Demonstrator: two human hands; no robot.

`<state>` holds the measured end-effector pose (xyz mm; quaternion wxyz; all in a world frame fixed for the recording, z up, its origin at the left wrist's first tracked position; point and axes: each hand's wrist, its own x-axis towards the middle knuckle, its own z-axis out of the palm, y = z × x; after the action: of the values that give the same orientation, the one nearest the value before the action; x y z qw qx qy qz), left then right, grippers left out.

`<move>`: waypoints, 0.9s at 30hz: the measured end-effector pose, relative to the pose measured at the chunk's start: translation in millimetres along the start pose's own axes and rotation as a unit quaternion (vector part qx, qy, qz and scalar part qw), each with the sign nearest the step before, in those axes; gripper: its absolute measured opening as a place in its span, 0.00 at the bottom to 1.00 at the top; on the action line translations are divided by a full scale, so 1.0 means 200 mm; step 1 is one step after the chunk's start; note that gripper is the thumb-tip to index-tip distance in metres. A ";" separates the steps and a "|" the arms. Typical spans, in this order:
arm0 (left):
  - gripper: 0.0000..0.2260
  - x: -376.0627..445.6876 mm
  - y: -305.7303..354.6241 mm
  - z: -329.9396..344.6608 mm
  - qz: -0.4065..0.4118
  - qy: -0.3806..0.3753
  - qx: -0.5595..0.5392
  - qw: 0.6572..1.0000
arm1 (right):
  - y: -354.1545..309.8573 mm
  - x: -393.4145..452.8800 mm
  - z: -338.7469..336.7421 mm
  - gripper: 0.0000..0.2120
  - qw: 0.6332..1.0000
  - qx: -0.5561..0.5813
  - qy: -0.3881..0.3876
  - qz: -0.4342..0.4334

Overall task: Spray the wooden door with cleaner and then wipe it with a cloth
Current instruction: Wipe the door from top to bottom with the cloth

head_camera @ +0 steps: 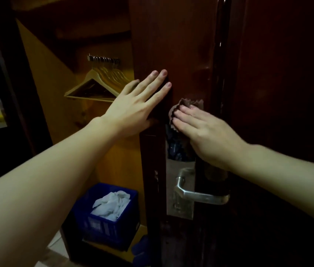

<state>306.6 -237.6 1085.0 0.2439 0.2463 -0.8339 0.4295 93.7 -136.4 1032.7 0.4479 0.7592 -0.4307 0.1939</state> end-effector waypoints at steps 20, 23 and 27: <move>0.50 -0.01 0.01 0.10 0.030 0.023 -0.030 0.999 | -0.19 0.02 0.11 0.15 0.983 -0.138 -0.043 -0.110; 0.62 -0.01 0.02 0.09 0.024 0.002 -0.035 0.999 | -0.27 -0.04 0.17 0.16 0.971 -0.119 -0.101 -0.179; 0.65 -0.01 0.01 0.07 0.021 -0.015 -0.016 1.000 | -0.23 0.00 0.15 0.18 0.971 -0.123 -0.099 -0.181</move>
<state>303.6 -247.9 1074.2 0.2266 0.2312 -0.8490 0.4177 129.1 -152.1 993.4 0.5206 0.7789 -0.3491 -0.0209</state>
